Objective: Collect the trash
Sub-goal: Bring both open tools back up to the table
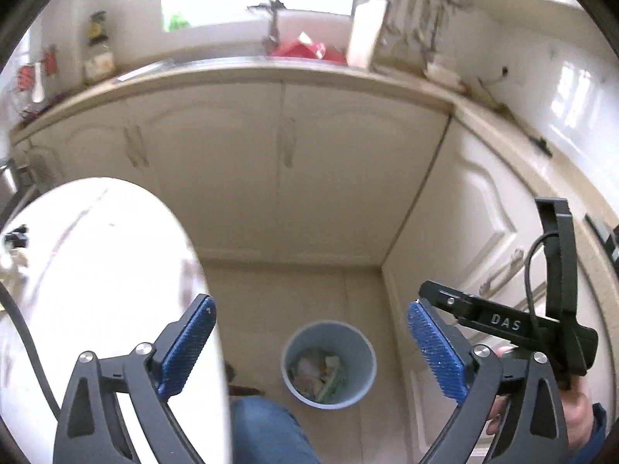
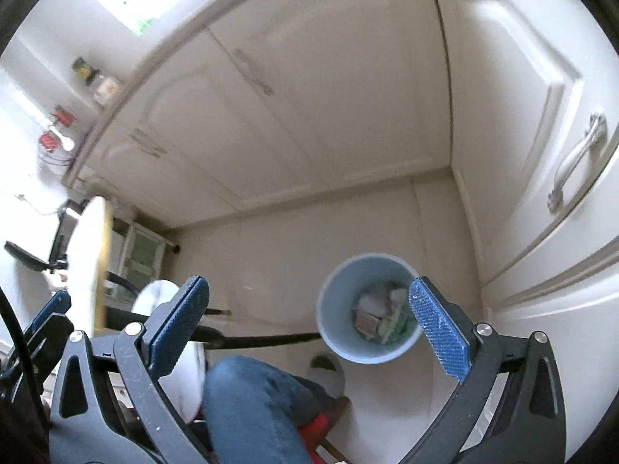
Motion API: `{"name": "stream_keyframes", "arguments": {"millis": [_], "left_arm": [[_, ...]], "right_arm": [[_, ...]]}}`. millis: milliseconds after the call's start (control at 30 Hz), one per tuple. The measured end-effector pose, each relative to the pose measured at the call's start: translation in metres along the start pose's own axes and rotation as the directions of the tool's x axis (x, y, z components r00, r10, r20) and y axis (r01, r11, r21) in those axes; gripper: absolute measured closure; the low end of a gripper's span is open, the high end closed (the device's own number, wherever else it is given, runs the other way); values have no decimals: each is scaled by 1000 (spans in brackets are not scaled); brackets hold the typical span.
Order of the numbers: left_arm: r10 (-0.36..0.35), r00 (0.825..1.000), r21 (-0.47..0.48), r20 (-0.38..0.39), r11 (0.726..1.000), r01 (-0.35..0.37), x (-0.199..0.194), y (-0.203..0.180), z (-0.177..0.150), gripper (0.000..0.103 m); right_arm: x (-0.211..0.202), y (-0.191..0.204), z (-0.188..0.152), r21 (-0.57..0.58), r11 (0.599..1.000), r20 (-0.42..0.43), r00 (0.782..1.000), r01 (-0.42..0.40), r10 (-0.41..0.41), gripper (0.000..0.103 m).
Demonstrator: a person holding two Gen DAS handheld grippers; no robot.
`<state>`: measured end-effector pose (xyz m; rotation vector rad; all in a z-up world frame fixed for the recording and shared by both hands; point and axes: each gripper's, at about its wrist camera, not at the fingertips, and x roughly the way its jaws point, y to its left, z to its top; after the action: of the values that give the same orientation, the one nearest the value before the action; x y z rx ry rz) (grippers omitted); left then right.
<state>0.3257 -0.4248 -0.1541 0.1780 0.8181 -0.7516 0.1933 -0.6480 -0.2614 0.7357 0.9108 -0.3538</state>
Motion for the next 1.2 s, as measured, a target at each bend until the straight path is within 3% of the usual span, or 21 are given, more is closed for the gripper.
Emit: {"name": "stream_keyframes", "arguments": {"millis": [167,333,533,667,833,1000,1200], "left_arm": [[91,992,-59,86,995,-86,-56,26,-7,1],[191,968,-139,162,976,-170,-110,53,-27,1],[338,915,-221,220,931,-290,-182,91,-73,1],[422,880,-276,217,891,-360,-224,113,-110,1],[502,835,-358,225,840,-408,-271,126,-143,1],[550,804,-412,227,802,-432,-303,128,-173,1],[587,777,-471,228,765,-440,-332,135,-201,1]], "right_arm": [[-27,57,-3,-82,995,55,996,-61,65,0],[-56,133,-15,-200,970,90,983,-138,158,0],[-85,229,-44,-361,909,101,960,-208,260,0],[-92,289,-69,-453,857,87,945,-245,315,0],[-90,348,-101,-545,796,55,937,-262,346,0],[-94,395,-128,-627,737,46,932,-253,359,0],[-103,426,-147,-680,701,73,931,-216,358,0]]}}
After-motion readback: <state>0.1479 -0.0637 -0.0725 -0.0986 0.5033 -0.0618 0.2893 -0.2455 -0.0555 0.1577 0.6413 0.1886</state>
